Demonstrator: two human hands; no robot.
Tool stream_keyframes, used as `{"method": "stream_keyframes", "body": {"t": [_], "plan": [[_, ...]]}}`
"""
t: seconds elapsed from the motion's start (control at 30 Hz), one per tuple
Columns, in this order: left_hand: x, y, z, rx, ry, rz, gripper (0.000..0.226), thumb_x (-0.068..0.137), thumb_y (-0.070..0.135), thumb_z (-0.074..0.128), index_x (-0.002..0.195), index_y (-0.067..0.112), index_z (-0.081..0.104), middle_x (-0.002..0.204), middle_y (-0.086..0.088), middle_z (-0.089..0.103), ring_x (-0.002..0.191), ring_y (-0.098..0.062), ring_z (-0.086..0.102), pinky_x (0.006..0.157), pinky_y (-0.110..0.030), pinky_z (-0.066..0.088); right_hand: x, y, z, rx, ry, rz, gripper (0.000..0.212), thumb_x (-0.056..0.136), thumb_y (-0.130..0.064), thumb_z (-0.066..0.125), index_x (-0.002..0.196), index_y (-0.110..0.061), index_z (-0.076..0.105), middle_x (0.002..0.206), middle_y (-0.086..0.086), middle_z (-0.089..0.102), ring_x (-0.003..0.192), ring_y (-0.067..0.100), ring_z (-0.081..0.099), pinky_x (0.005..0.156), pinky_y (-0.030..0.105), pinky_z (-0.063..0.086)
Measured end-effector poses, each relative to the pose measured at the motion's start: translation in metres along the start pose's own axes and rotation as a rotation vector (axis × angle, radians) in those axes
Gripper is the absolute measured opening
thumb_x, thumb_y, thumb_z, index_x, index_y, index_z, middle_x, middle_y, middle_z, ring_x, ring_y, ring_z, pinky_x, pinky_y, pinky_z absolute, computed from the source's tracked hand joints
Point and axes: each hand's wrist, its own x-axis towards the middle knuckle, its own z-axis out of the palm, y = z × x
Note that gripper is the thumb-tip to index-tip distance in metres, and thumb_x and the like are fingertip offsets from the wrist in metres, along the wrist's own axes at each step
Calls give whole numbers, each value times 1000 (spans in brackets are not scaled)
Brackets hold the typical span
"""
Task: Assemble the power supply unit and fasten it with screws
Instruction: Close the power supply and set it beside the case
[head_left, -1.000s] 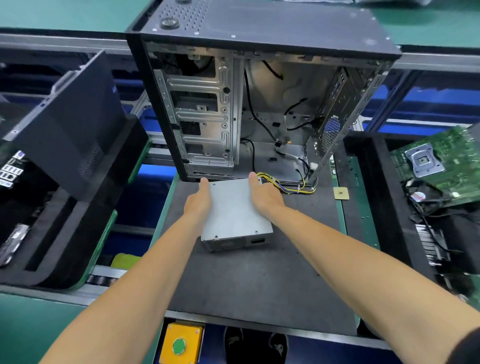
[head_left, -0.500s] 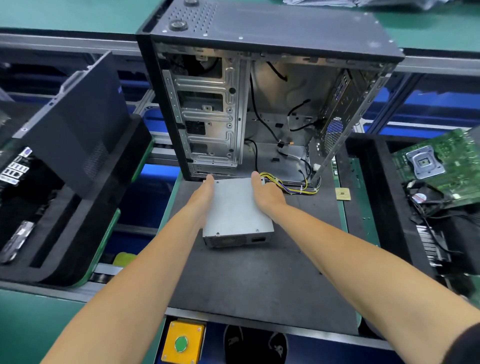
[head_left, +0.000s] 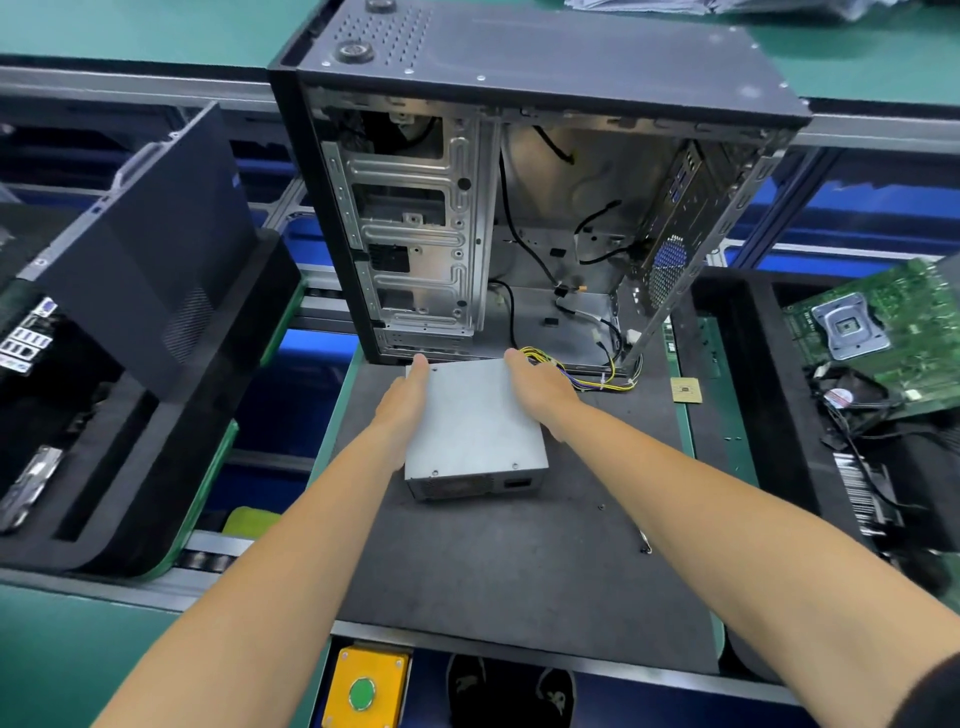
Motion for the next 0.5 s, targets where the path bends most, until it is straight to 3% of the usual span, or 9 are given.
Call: {"method": "stream_keyframes", "body": {"t": [0.07,0.2,0.37,0.5], "plan": [[1,1,1,-16,12,1,82,89,74,28,155,27,17,161,5,16,148,-22,17,119,-47,17,-1,-2,-2,-31,-5,-12,50,95,-53,32,93,-8,55,89,4,51,85,24,46,73,34,33],[8,-1,2,0,58,-12,80,89,74,28,154,28,16,162,4,14,147,-25,17,115,-52,18,0,1,-5,-99,-29,-17,55,93,-58,30,98,-10,55,100,6,53,93,26,50,75,34,34],[13,-2,1,113,100,70,76,94,67,25,153,19,22,160,-1,22,144,-27,25,113,-44,24,2,2,-4,-135,-36,-87,57,95,-59,23,68,-16,50,76,-1,50,71,15,47,58,29,31],[12,-1,2,197,120,111,74,96,64,23,150,15,30,156,-5,32,139,-28,33,111,-42,27,3,7,-1,-135,-23,-112,64,95,-62,20,68,-14,52,75,1,52,74,21,50,61,31,34]]}}
